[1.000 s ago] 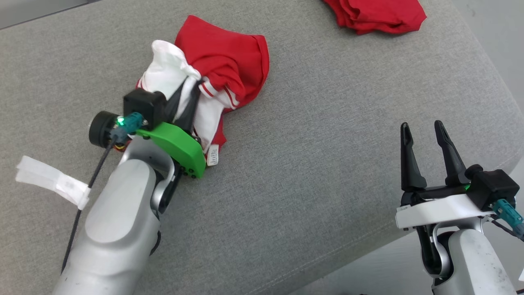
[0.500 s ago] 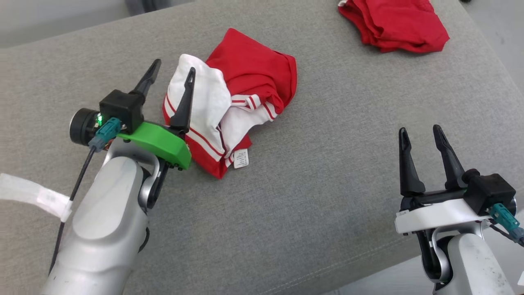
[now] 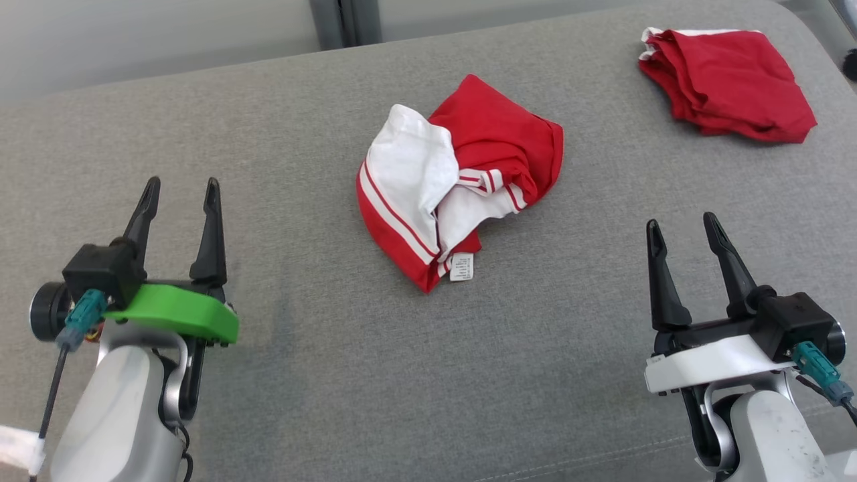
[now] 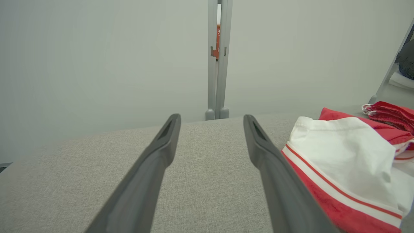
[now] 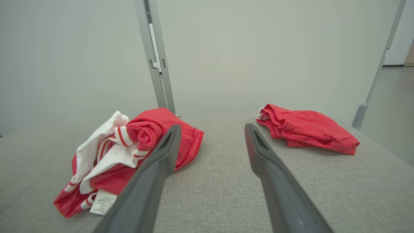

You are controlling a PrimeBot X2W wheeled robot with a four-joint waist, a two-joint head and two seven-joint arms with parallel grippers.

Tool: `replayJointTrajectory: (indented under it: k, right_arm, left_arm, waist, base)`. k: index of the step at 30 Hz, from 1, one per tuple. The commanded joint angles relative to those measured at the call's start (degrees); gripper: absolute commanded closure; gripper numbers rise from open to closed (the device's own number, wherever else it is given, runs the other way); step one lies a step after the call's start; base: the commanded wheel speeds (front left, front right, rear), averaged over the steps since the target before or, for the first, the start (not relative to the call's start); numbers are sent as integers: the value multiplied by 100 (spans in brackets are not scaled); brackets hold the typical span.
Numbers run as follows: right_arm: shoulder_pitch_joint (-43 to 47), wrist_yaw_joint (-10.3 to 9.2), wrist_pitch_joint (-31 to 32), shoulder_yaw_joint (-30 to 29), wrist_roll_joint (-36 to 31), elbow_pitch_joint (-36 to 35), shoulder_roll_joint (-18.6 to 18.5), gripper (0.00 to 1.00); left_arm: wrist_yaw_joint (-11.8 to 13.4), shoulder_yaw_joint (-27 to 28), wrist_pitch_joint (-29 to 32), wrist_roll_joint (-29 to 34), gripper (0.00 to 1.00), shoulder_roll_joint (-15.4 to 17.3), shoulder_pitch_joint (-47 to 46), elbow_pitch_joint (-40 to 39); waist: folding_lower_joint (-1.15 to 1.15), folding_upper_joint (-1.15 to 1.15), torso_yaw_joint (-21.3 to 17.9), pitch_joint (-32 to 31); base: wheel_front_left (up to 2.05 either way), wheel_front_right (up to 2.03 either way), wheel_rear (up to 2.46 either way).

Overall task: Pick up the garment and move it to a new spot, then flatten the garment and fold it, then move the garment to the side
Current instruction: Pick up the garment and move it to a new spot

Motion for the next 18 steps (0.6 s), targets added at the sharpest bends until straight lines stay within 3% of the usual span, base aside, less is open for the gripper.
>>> replayJointTrajectory:
  k: [1, 9, 18]
  right_arm:
    - [94, -7, -16, 20, -31, -8, -50, 0]
    - [205, -6, -16, 164, 20, 8, -236, 0]
    - [436, -7, -16, 157, 57, 11, -211, 0]
  left_arm:
    - [48, 75, -14, 10, 0, 41, 246, -127]
    - [131, 542, -14, 150, 0, -59, 1302, -813]
    - [22, 1049, -15, 253, 0, -349, 1999, -1199]
  waist:
    - [0, 0, 275, -232]
    - [0, 0, 537, -449]
    - [0, 0, 662, -611]
  base:
    - [0, 0, 0]
    - [0, 0, 0]
    - [0, 0, 0]
